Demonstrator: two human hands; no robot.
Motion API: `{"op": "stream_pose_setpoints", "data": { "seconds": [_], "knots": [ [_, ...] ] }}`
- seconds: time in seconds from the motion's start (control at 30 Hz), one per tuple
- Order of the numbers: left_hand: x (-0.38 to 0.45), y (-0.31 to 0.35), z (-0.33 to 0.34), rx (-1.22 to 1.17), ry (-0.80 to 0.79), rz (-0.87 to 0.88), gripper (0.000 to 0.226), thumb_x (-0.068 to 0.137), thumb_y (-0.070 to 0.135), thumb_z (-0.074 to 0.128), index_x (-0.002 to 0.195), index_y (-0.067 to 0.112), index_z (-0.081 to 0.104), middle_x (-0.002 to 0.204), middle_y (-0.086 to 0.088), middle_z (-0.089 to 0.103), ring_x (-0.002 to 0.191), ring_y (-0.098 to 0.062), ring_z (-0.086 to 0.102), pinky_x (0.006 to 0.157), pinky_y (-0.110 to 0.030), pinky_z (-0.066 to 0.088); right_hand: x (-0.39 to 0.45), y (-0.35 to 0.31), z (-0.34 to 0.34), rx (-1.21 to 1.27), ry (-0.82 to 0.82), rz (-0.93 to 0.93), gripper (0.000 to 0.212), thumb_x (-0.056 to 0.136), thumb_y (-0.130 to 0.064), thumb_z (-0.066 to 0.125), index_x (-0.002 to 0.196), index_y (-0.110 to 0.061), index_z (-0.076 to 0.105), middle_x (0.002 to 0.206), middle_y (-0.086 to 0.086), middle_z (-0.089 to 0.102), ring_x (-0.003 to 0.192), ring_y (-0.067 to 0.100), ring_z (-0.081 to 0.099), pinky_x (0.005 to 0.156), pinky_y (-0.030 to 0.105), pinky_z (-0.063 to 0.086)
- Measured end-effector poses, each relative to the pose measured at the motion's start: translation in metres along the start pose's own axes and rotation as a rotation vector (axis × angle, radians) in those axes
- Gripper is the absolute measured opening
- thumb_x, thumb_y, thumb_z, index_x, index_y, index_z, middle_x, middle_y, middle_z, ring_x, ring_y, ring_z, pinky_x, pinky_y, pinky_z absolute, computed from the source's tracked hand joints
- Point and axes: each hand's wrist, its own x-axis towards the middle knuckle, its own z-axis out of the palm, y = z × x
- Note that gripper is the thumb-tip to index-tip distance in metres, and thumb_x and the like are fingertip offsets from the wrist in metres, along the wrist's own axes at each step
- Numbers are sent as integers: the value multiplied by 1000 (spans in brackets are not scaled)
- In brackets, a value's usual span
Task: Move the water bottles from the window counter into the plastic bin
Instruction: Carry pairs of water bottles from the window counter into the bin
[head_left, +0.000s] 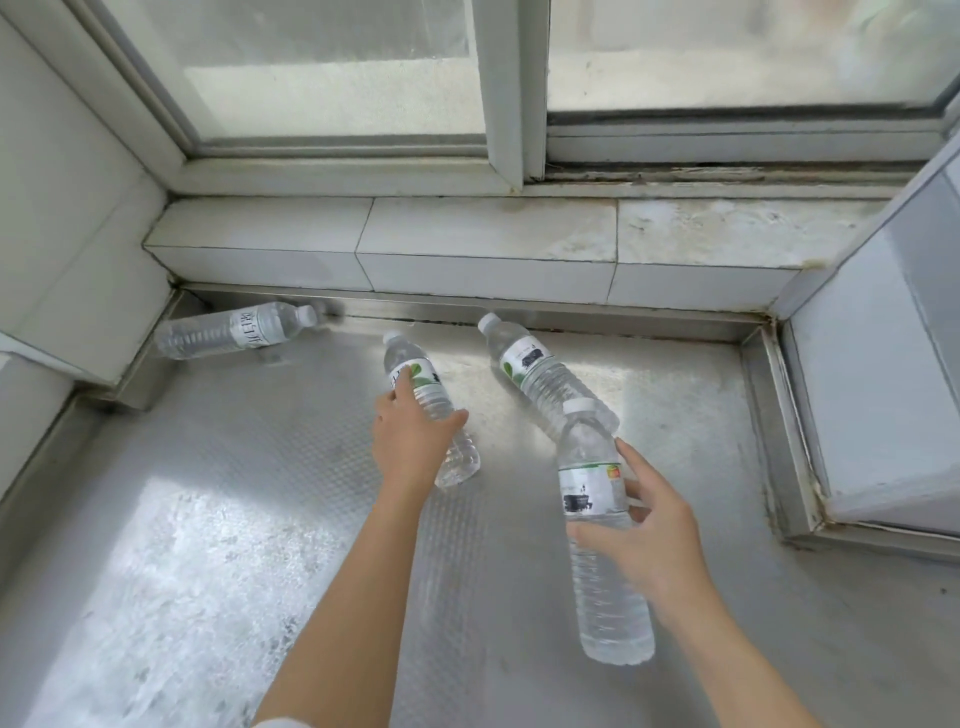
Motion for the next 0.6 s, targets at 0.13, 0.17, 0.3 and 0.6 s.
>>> {"op": "stream_pose_setpoints", "data": {
  "seconds": [0.13,0.17,0.3,0.6],
  "knots": [
    [18,-6,-2,-283,-40,-21,106,59,37,82,144,47,20,112,-5,62,86,-25,67,77,-44,57,-3,-3,22,72,52,11,101,53,-1,87,136,-42,46,107,-13,65,95,6,64,79,27,52],
    [20,-9,-4,-334,-51,-25,106,56,34,82,143,48,22,108,-4,64,84,-23,67,77,-45,58,-5,-4,26,75,61,13,101,53,-1,87,134,-44,46,107,-13,65,95,5,64,78,26,51],
    [8,-22,-21,-484,-151,33,99,58,18,83,141,48,36,105,12,67,83,-8,67,78,-38,57,-16,-7,33,78,104,18,98,54,2,86,131,-45,47,103,-13,65,94,2,63,74,22,49],
    [-67,-23,-51,-686,-409,215,104,58,15,91,135,60,38,115,6,63,88,-13,73,82,-41,60,-64,-14,22,136,264,-19,94,52,4,87,114,-55,49,105,-5,70,97,13,67,78,31,52]
  ]
}}
